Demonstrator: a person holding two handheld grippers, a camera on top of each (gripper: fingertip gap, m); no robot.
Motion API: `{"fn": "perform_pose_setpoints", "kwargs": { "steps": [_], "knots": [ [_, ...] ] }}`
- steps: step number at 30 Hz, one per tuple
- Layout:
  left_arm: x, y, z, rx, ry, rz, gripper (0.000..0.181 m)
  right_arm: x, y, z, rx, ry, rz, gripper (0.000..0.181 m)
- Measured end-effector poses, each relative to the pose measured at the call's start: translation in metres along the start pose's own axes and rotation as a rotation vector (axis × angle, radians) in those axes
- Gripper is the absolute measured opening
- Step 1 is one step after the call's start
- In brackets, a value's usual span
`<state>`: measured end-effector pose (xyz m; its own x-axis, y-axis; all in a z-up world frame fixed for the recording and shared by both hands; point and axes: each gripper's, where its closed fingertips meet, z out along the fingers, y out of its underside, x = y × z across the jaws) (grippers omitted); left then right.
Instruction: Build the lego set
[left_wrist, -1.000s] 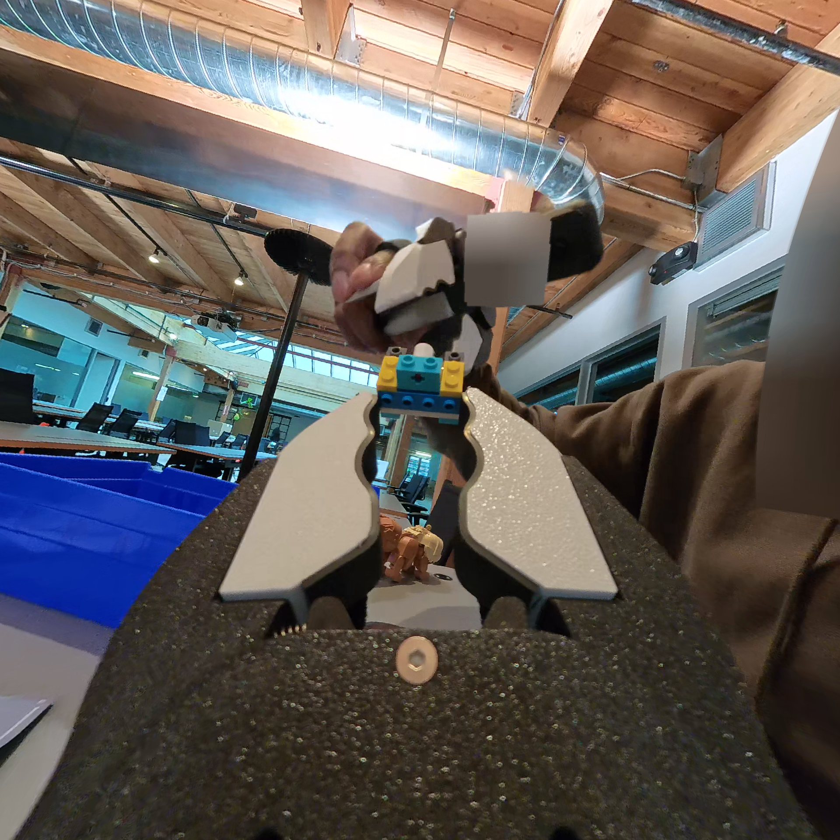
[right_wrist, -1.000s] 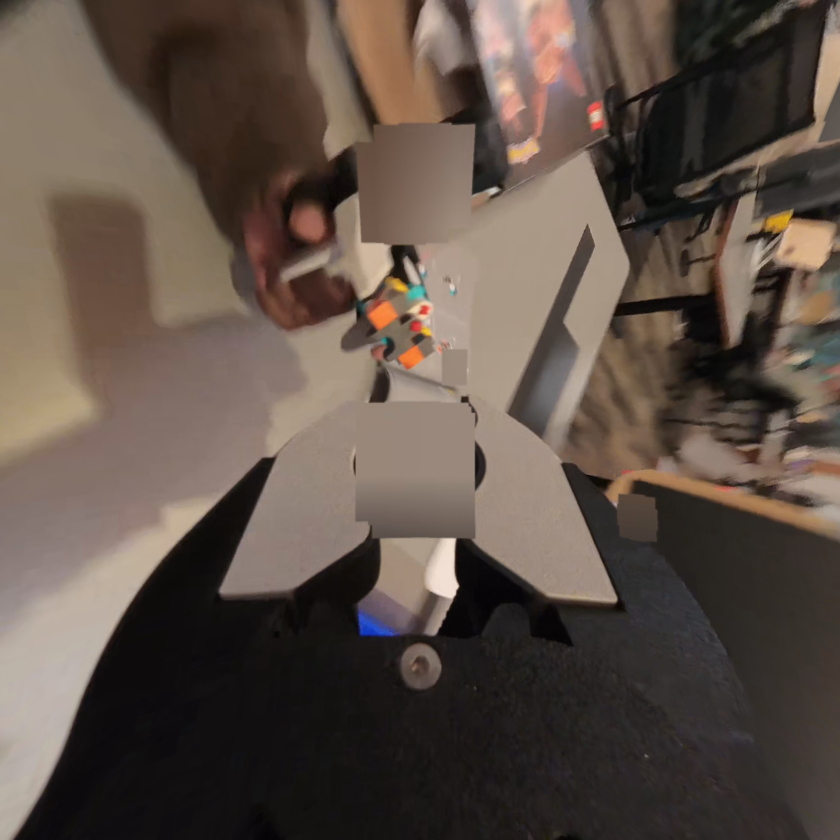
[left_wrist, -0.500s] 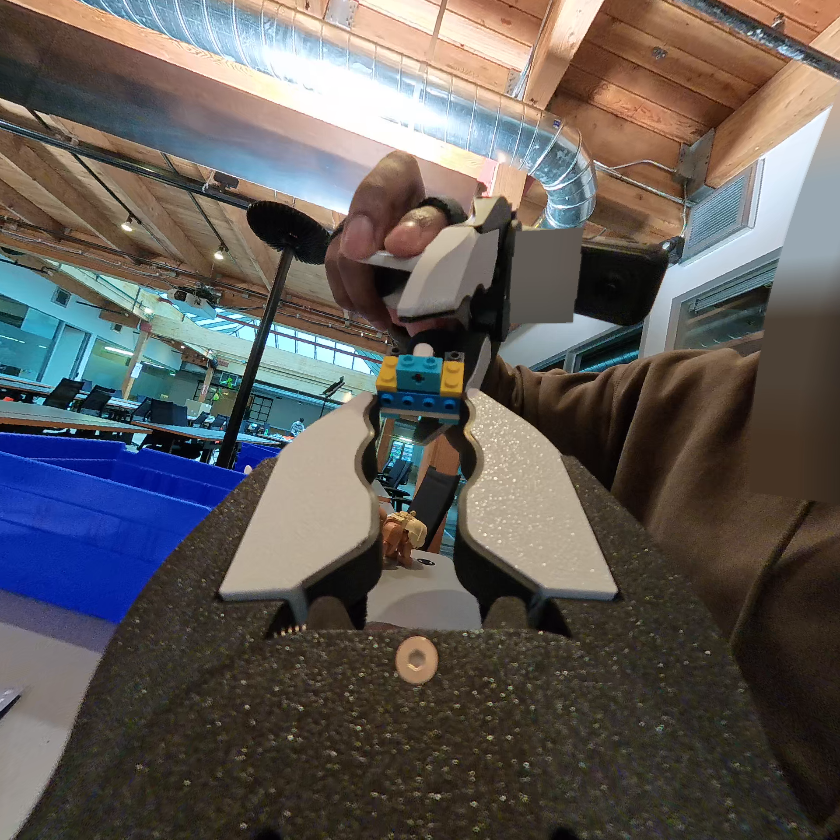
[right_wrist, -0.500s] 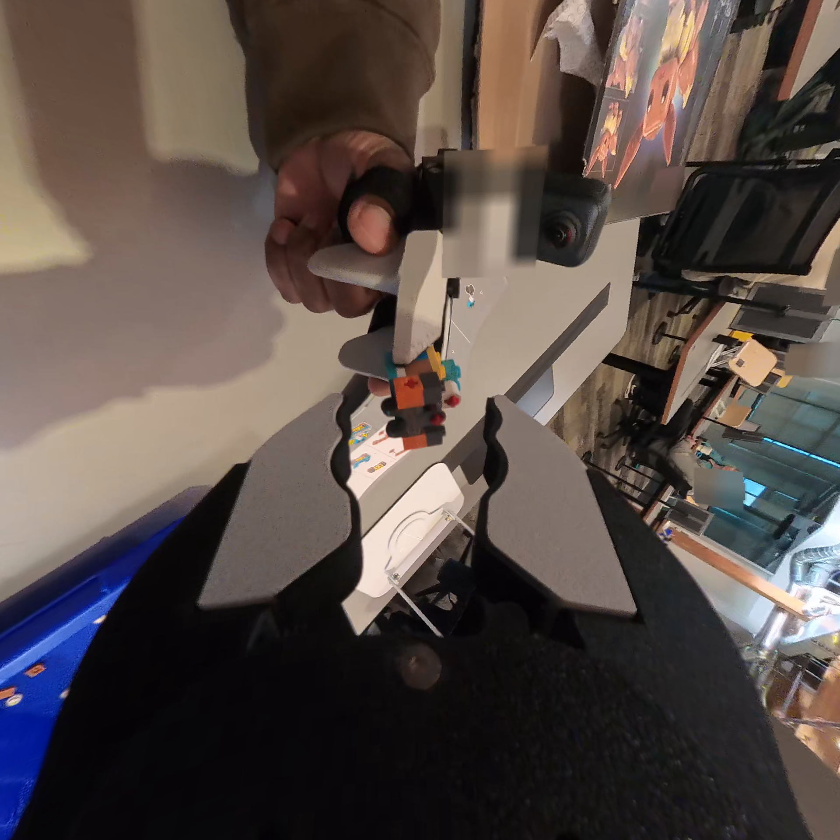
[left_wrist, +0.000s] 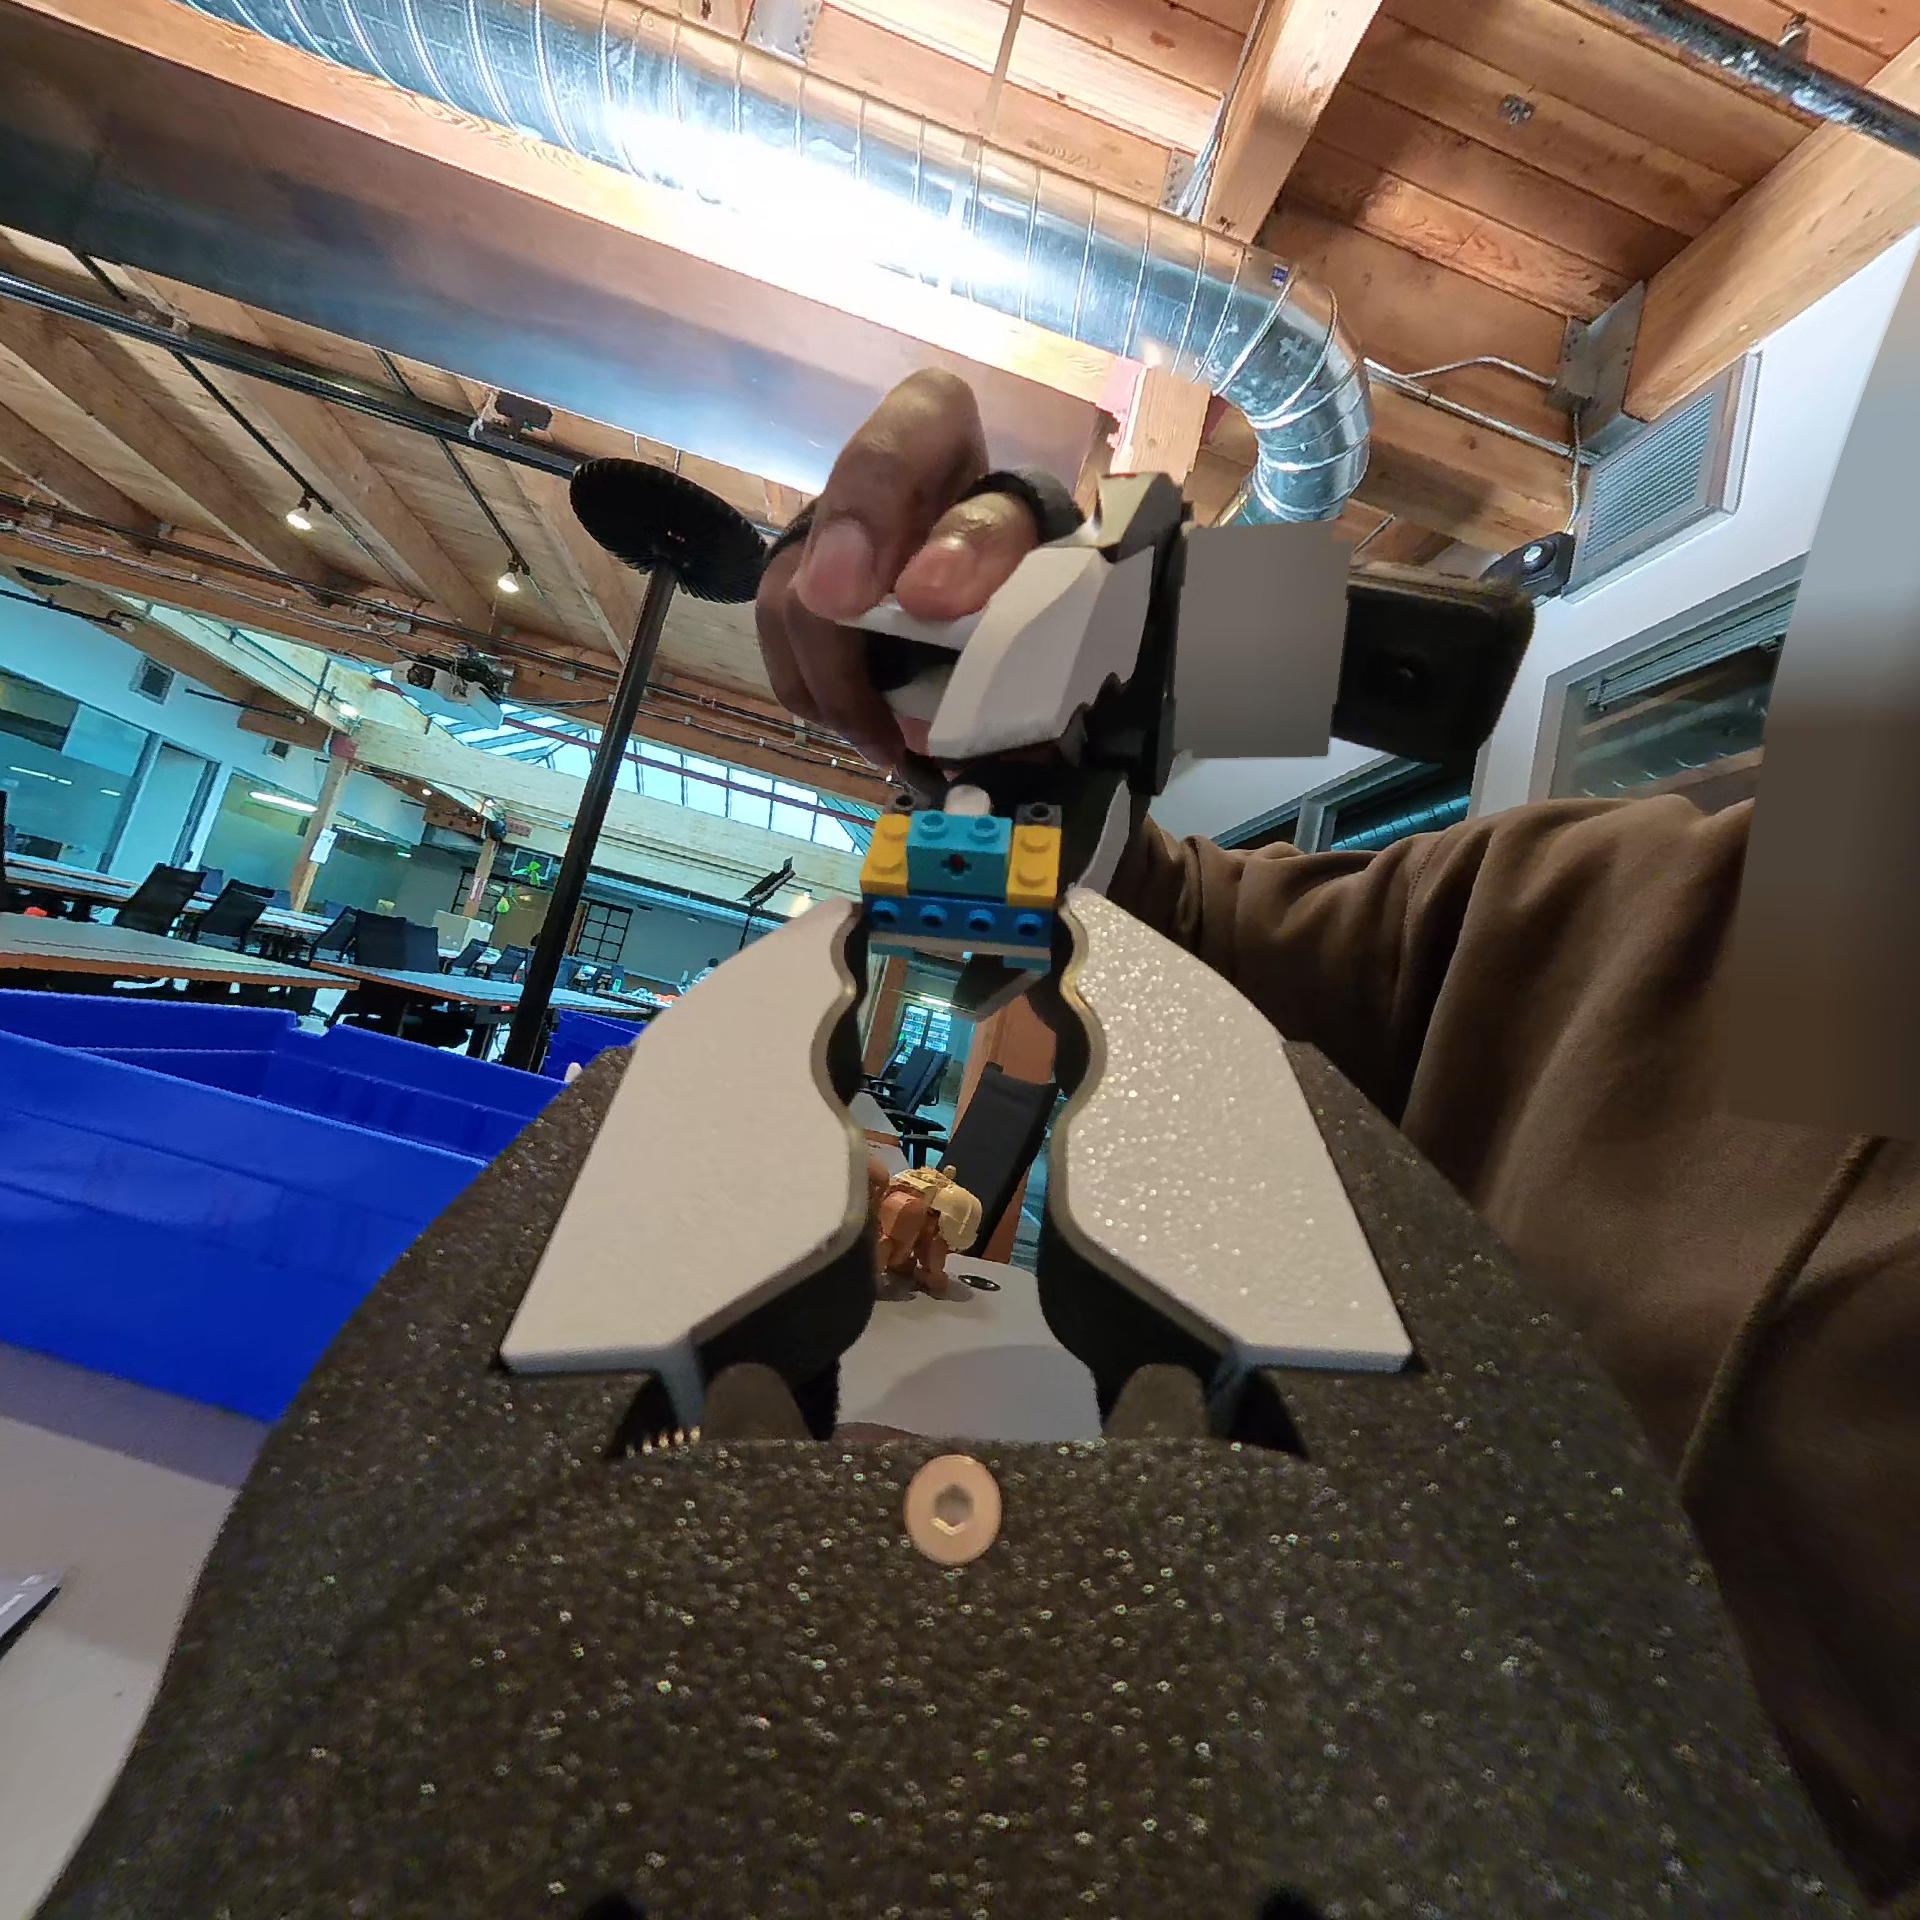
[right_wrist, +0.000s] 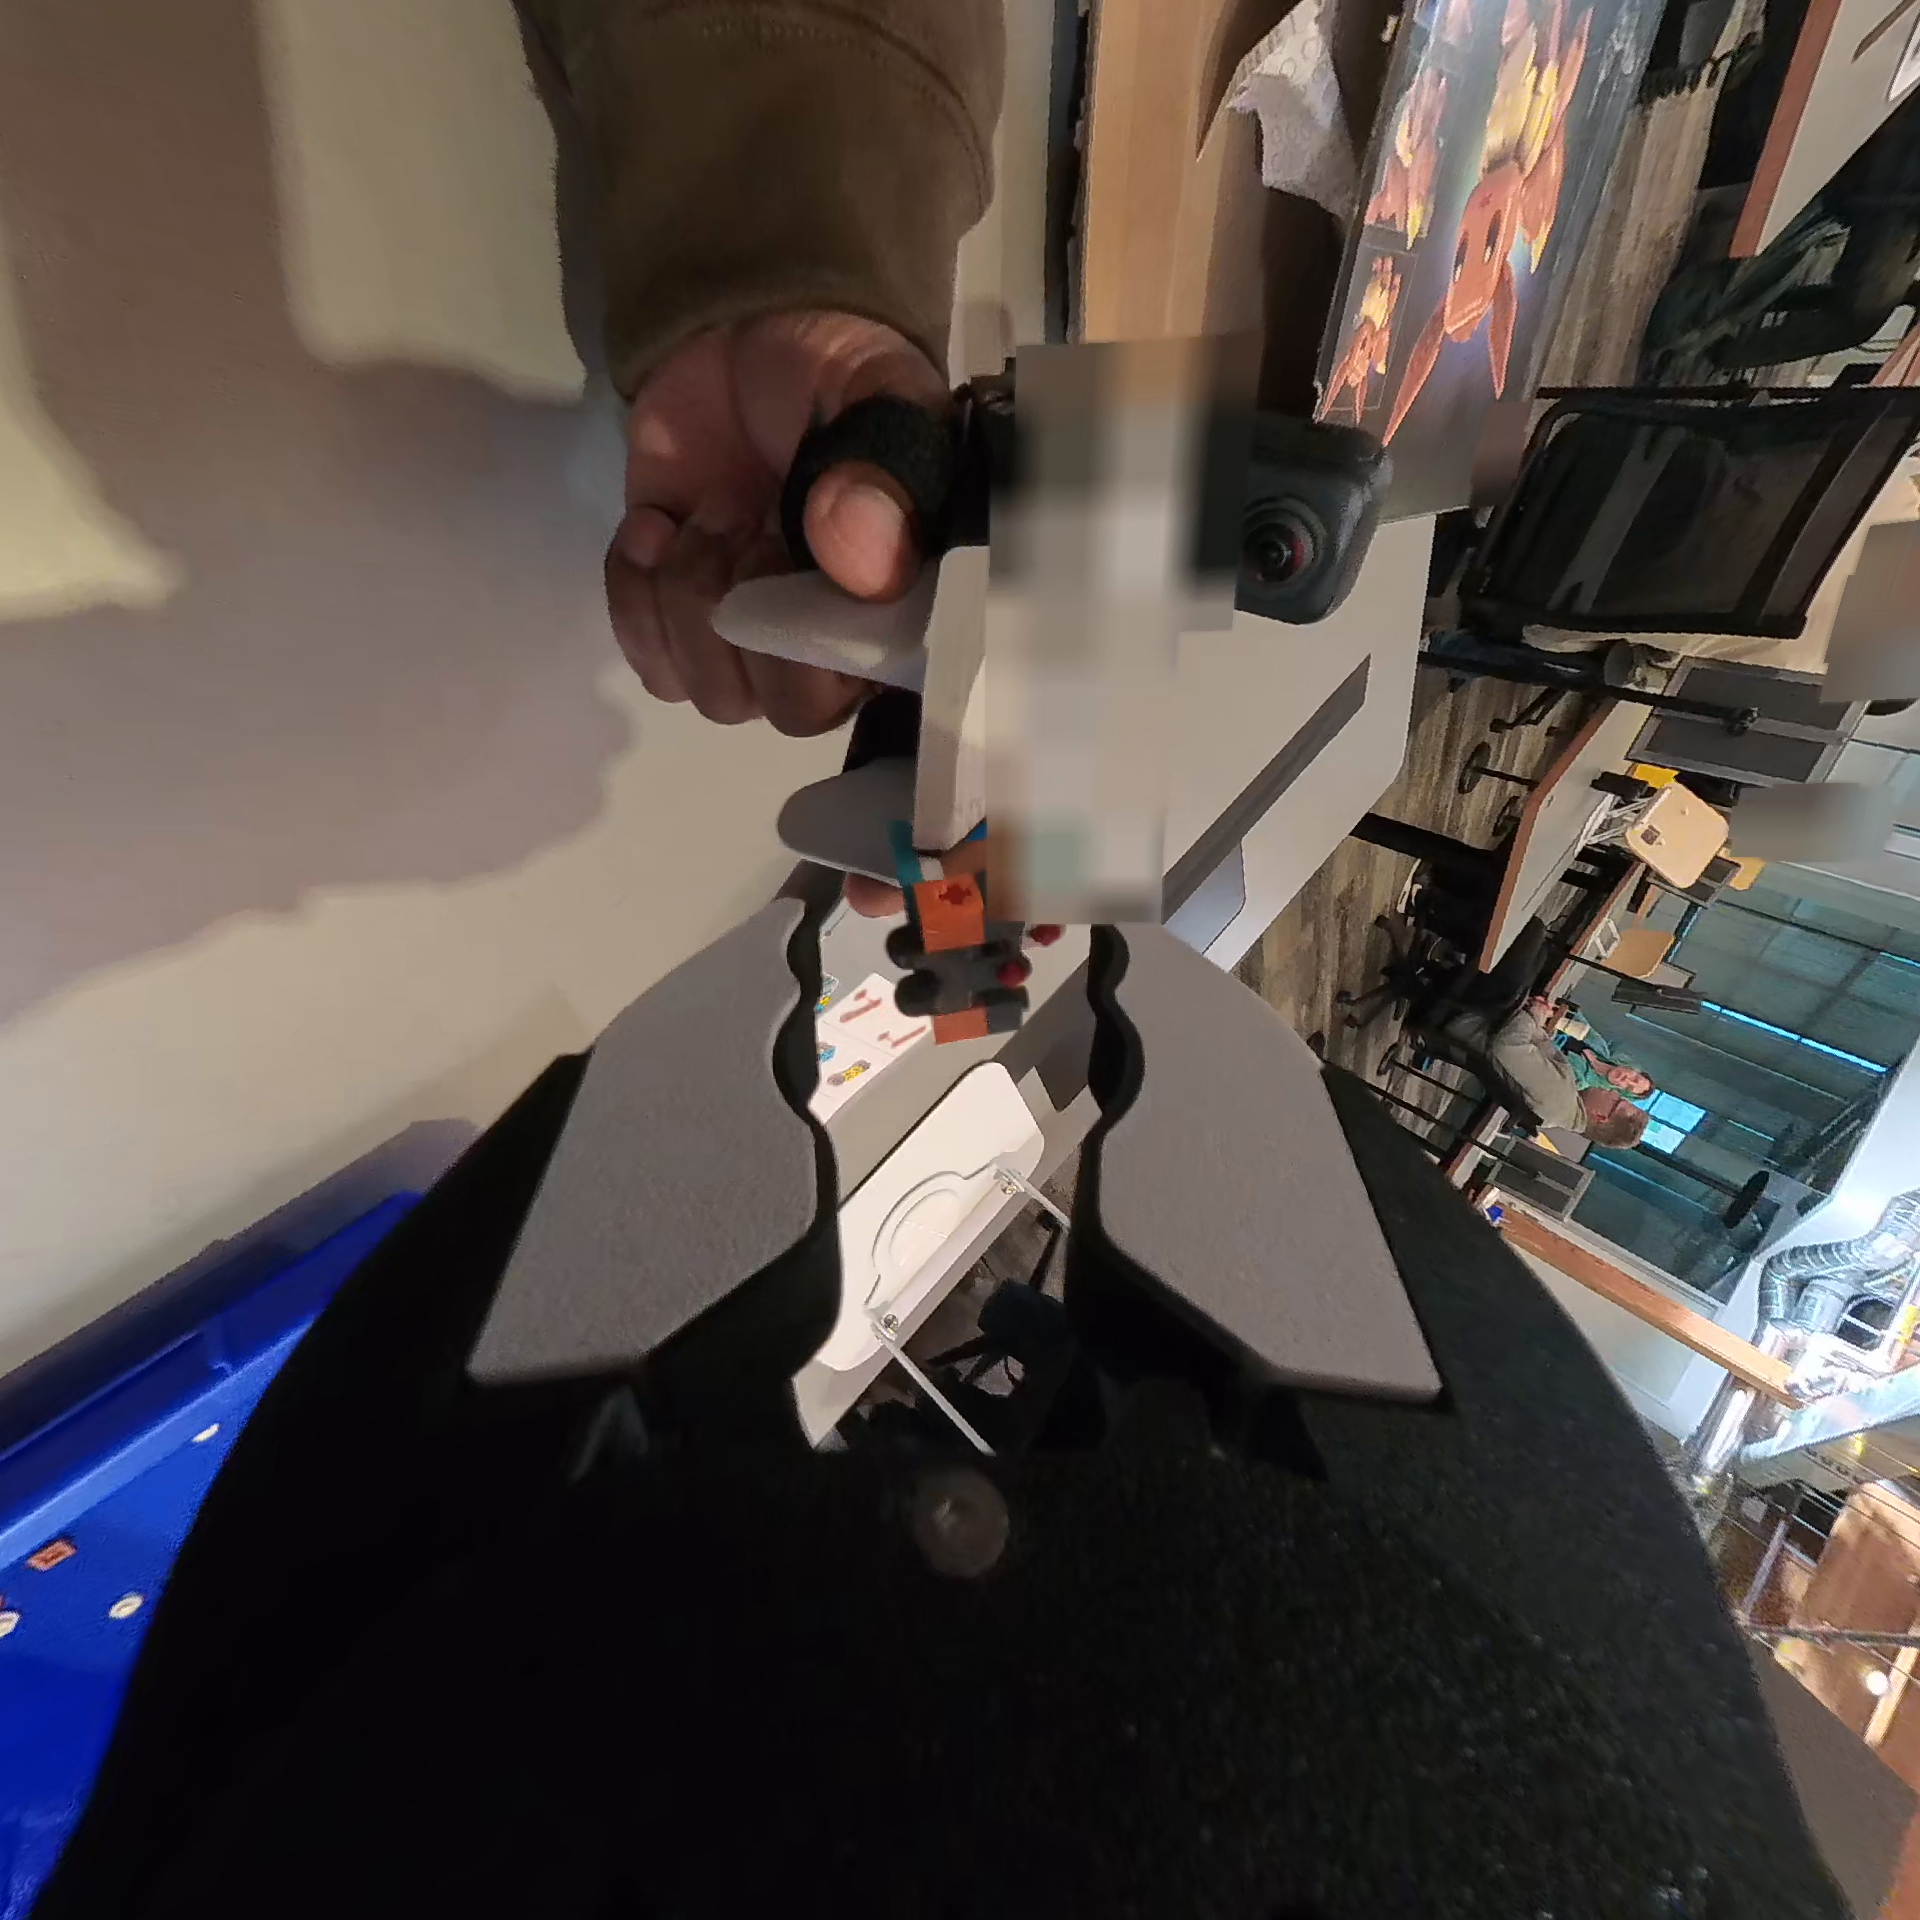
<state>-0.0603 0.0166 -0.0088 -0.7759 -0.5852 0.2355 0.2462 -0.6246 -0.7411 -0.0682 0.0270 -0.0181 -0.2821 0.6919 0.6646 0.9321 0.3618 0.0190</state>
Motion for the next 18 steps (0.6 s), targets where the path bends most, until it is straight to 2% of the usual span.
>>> {"fn": "perform_pose_setpoints", "kwargs": {
  "steps": [7, 18],
  "knots": [
    [-0.002, 0.001, 0.001, -0.014, -0.031, 0.026, 0.033, -0.003, 0.003, 0.004, -0.048, -0.021, -0.052, 0.053],
    [-0.013, -0.003, 0.001, -0.028, -0.15, 0.107, 0.034, 0.007, 0.012, 0.017, -0.258, -0.006, -0.19, 0.05]
  ]
}}
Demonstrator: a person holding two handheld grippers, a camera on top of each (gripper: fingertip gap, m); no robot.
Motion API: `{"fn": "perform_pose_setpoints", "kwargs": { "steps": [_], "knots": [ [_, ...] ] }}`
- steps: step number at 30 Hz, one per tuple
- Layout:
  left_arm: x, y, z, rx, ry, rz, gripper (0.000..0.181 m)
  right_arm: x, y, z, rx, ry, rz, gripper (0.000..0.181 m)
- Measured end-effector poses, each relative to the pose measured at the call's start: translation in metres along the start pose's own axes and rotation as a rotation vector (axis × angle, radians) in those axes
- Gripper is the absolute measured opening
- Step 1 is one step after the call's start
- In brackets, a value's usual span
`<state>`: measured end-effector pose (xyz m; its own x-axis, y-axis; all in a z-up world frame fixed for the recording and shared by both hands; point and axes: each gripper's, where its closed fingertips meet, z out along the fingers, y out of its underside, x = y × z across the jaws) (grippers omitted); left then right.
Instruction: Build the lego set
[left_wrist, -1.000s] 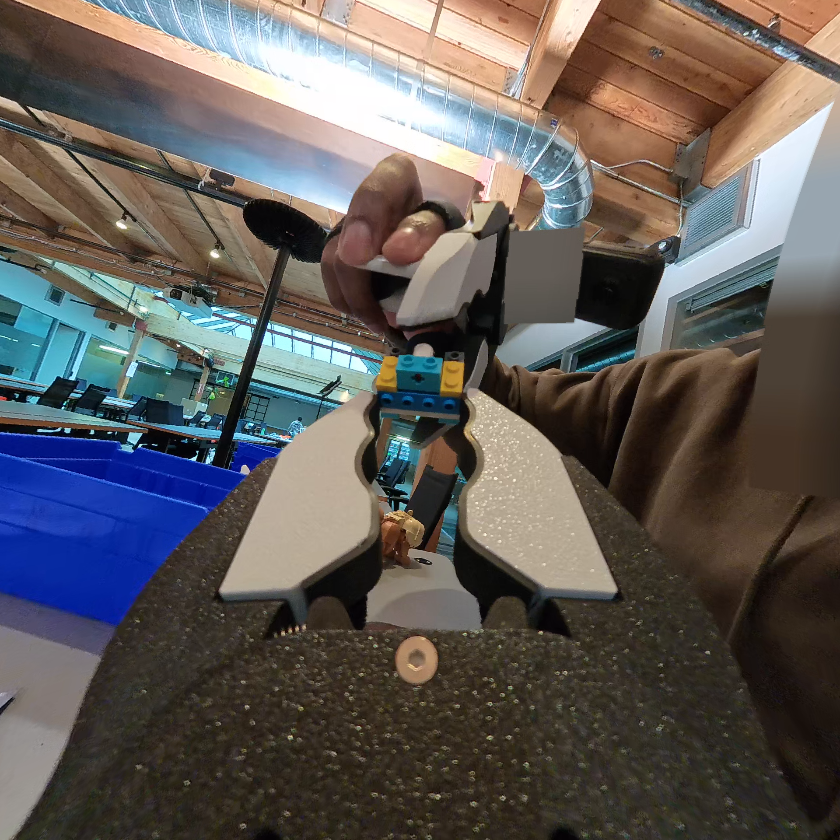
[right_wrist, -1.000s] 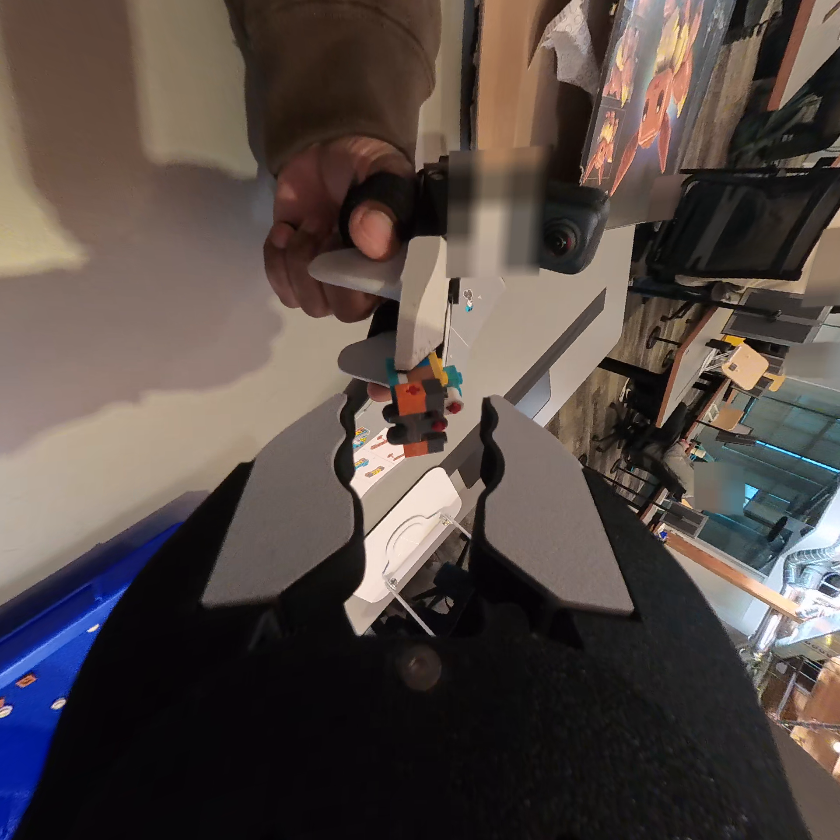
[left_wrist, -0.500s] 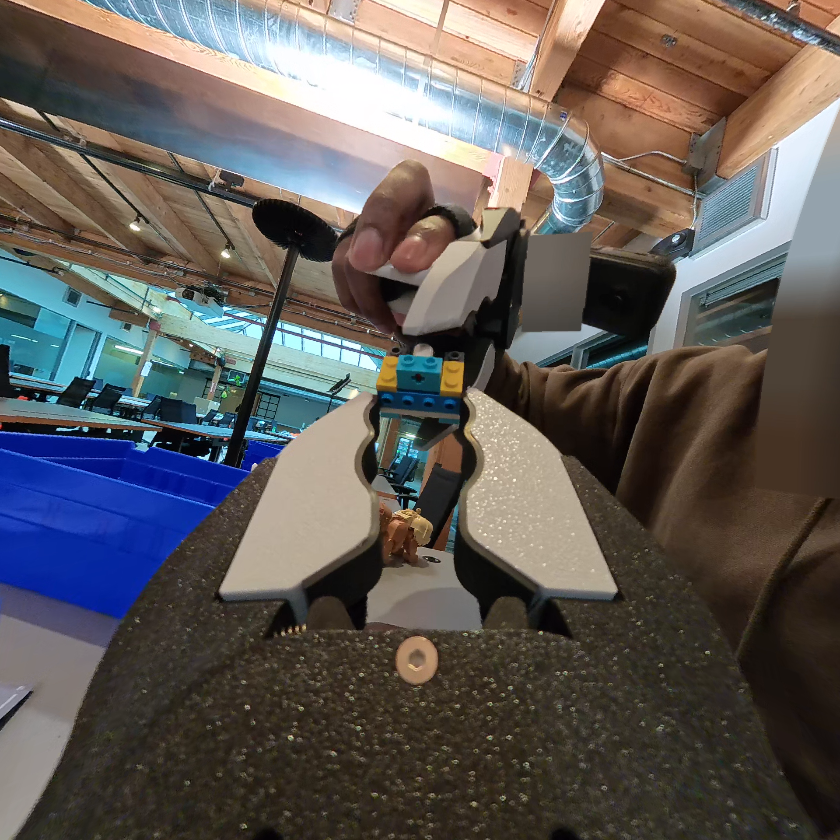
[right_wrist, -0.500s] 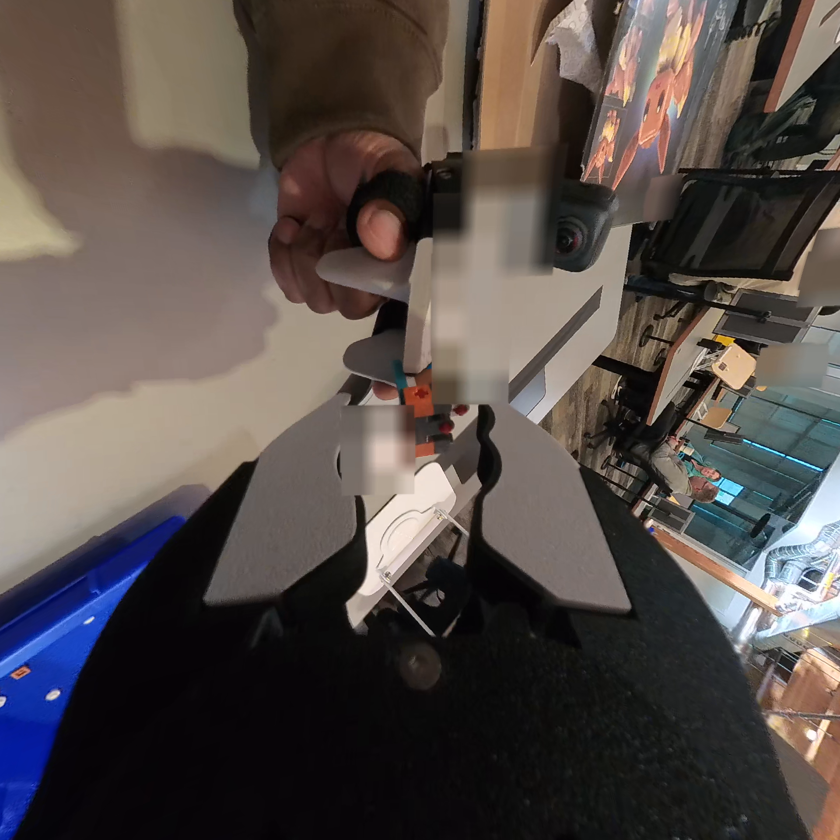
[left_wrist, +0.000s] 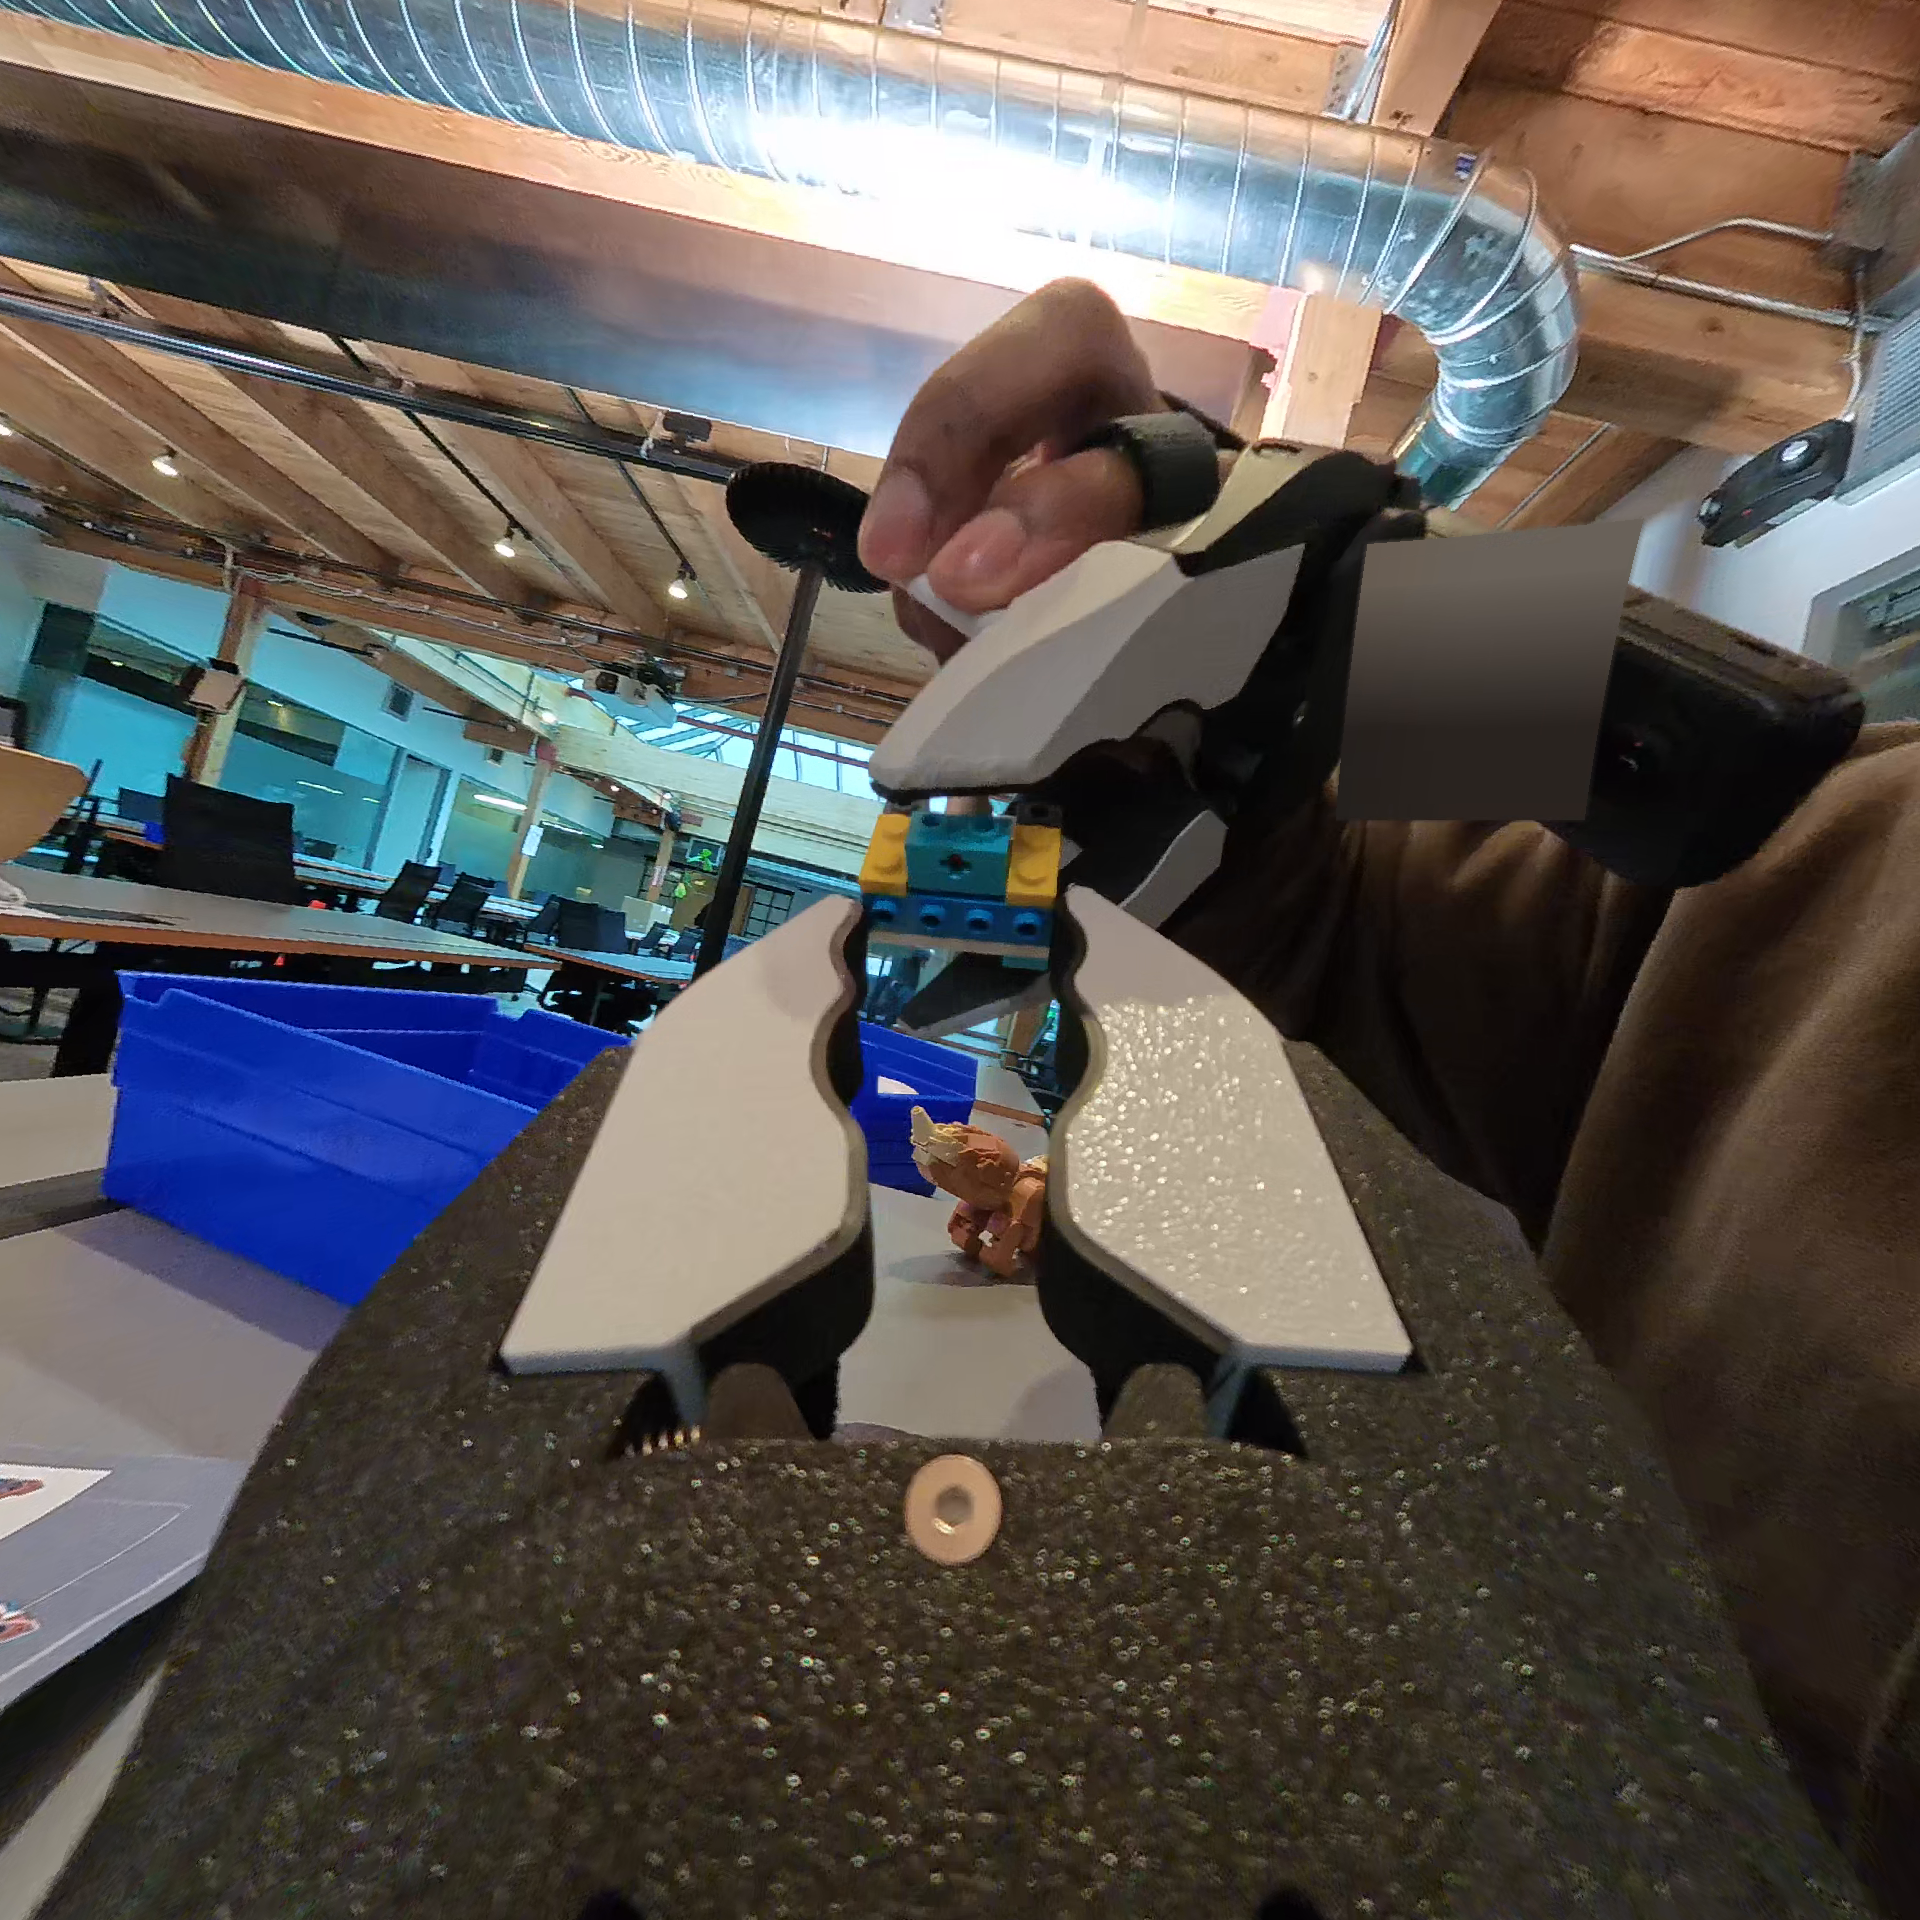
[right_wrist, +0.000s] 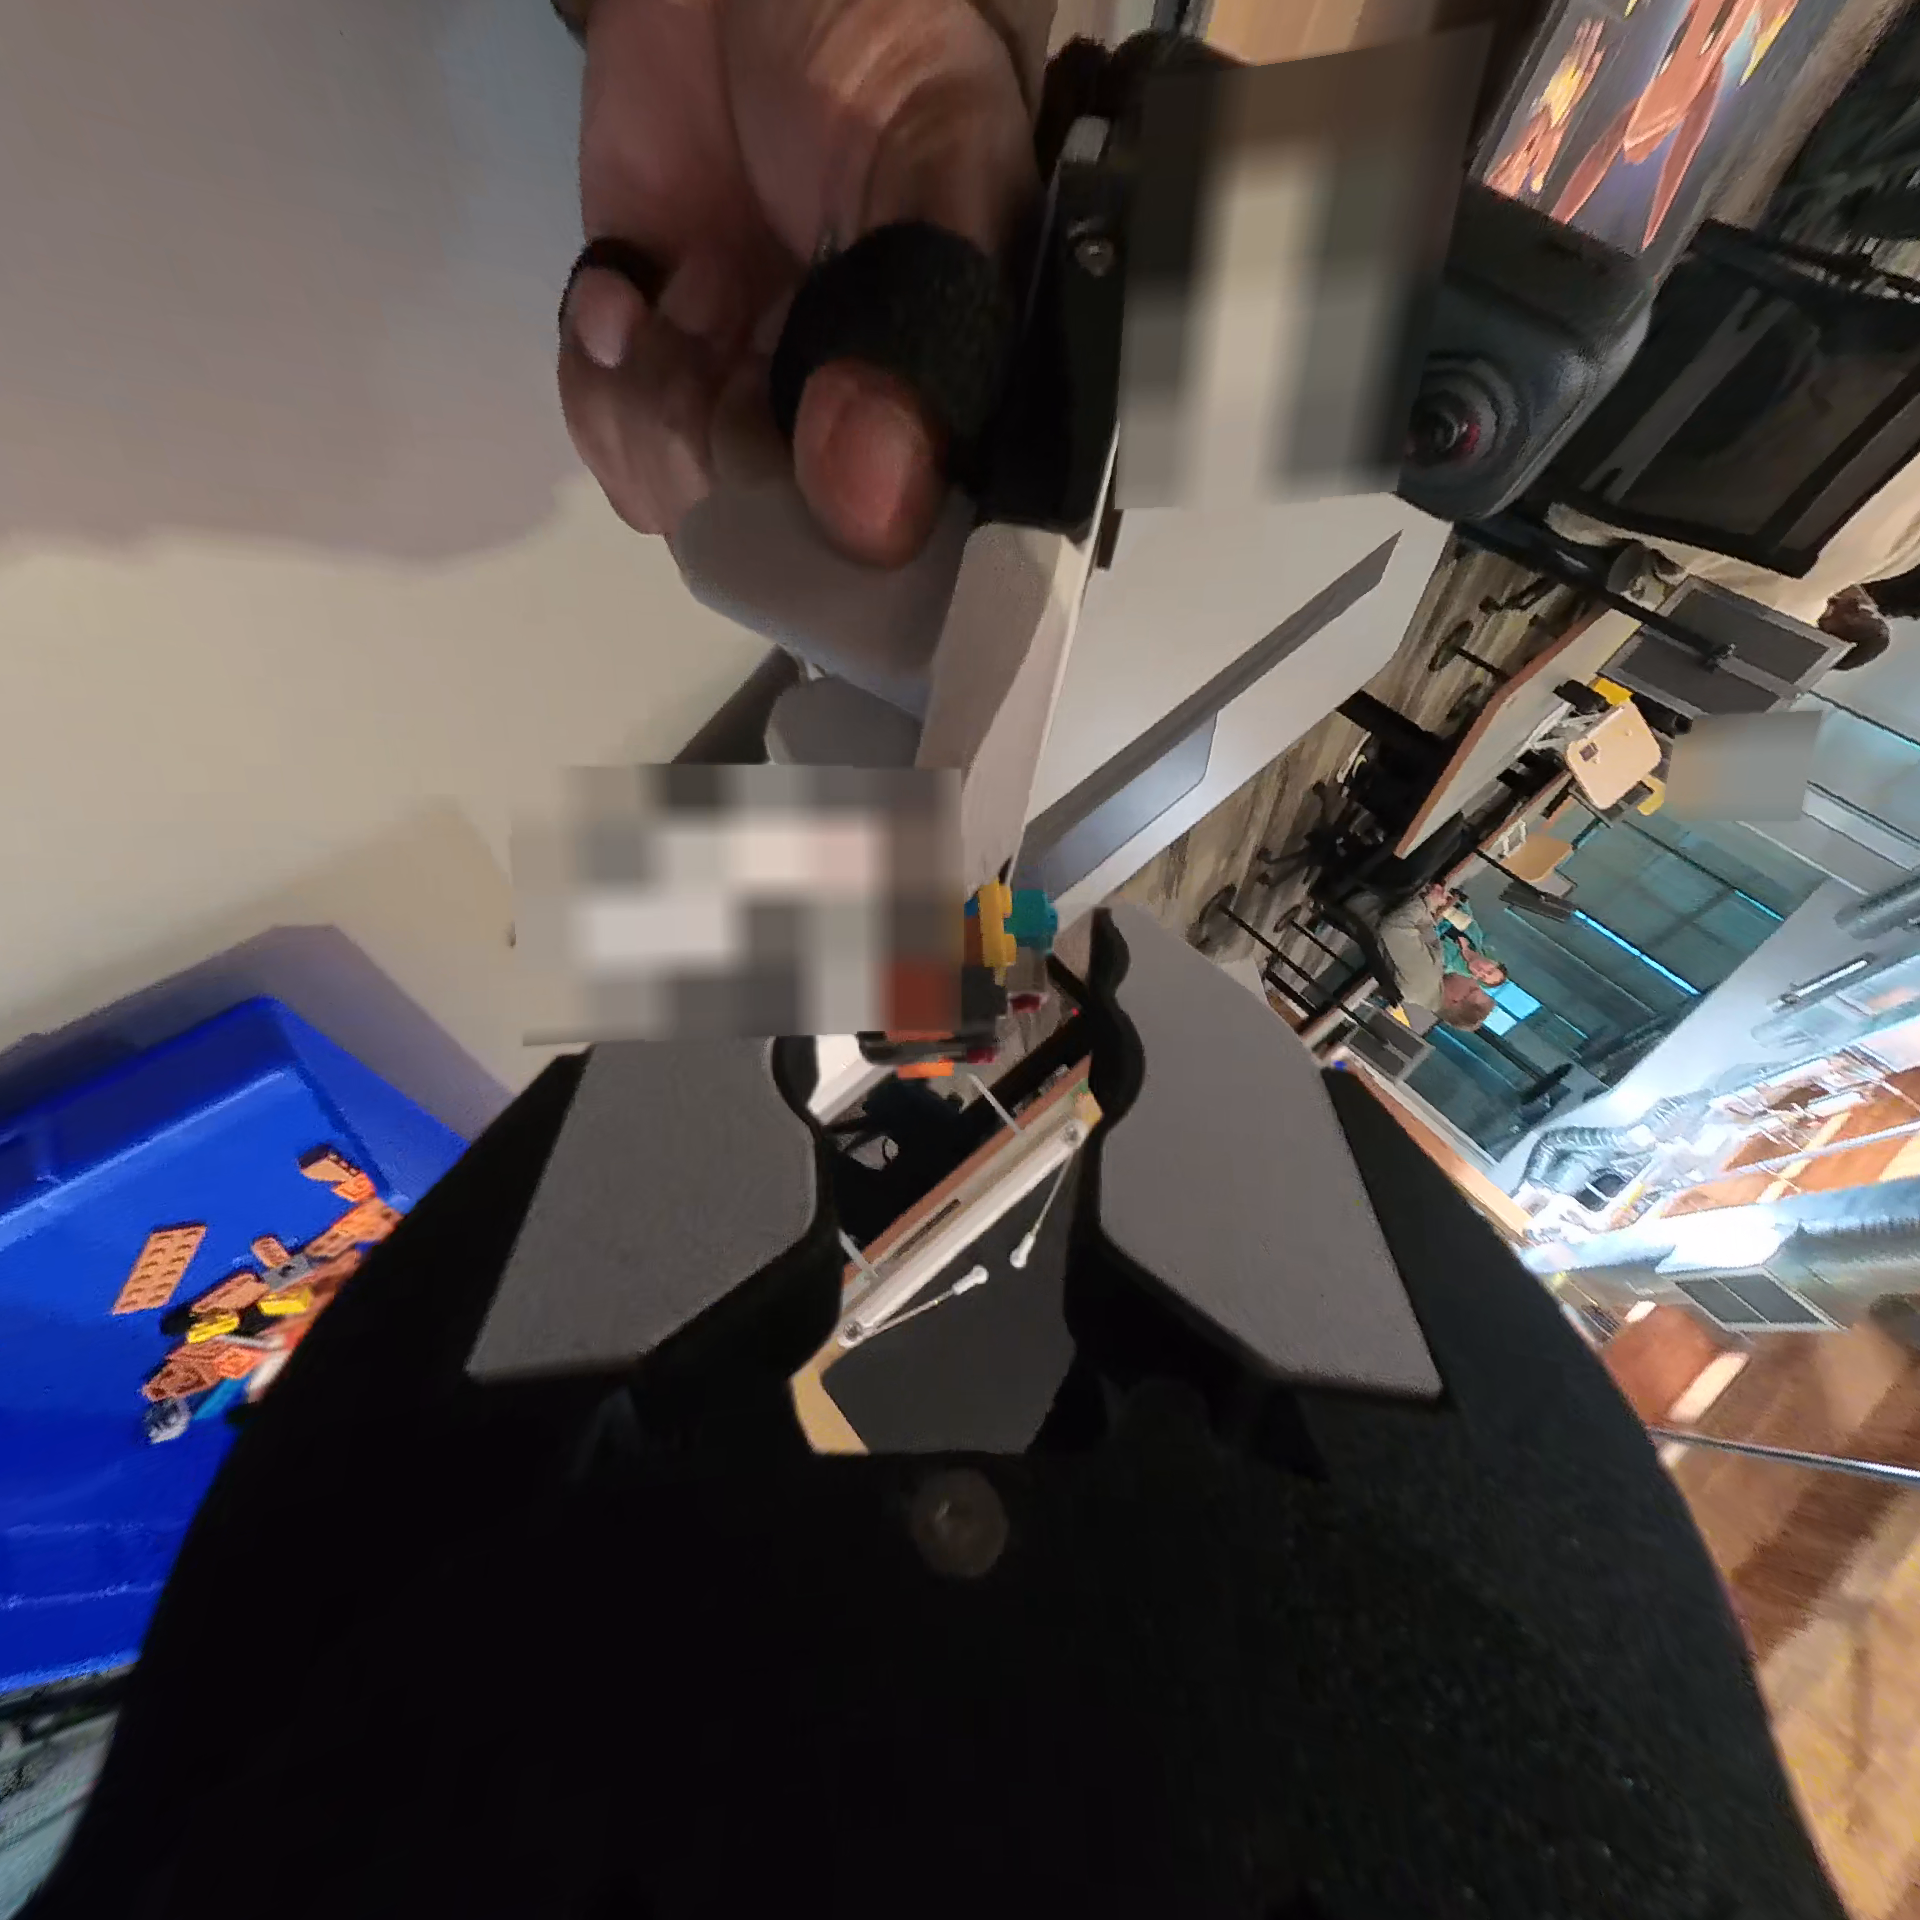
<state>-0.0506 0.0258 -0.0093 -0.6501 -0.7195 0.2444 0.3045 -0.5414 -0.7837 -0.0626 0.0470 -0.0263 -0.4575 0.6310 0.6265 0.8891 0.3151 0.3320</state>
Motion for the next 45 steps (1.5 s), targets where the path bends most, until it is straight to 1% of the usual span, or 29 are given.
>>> {"fn": "perform_pose_setpoints", "kwargs": {
  "steps": [8, 13, 16, 23, 33, 45],
  "knots": [
    [0.0, -0.004, 0.0, 0.002, -0.015, 0.037, 0.033, 0.008, 0.0, 0.005, -0.057, 0.028, -0.032, 0.046],
    [0.001, -0.007, -0.001, 0.007, -0.017, 0.045, 0.033, 0.01, -0.001, 0.005, -0.063, 0.058, -0.028, 0.035],
    [0.0, -0.007, 0.0, 0.0, -0.023, 0.047, 0.033, 0.01, 0.0, 0.006, -0.065, 0.077, -0.019, 0.033],
    [-0.001, -0.006, 0.0, -0.017, -0.036, 0.039, 0.033, 0.011, 0.002, 0.007, -0.057, 0.111, 0.028, 0.032],
    [-0.003, -0.003, 0.0, -0.041, -0.04, 0.023, 0.034, 0.009, 0.004, 0.008, -0.055, 0.125, 0.042, 0.03],
    [-0.003, 0.003, 0.002, -0.079, -0.042, 0.027, 0.034, 0.0, 0.005, 0.009, -0.042, 0.078, 0.071, 0.028]
  ]
}}
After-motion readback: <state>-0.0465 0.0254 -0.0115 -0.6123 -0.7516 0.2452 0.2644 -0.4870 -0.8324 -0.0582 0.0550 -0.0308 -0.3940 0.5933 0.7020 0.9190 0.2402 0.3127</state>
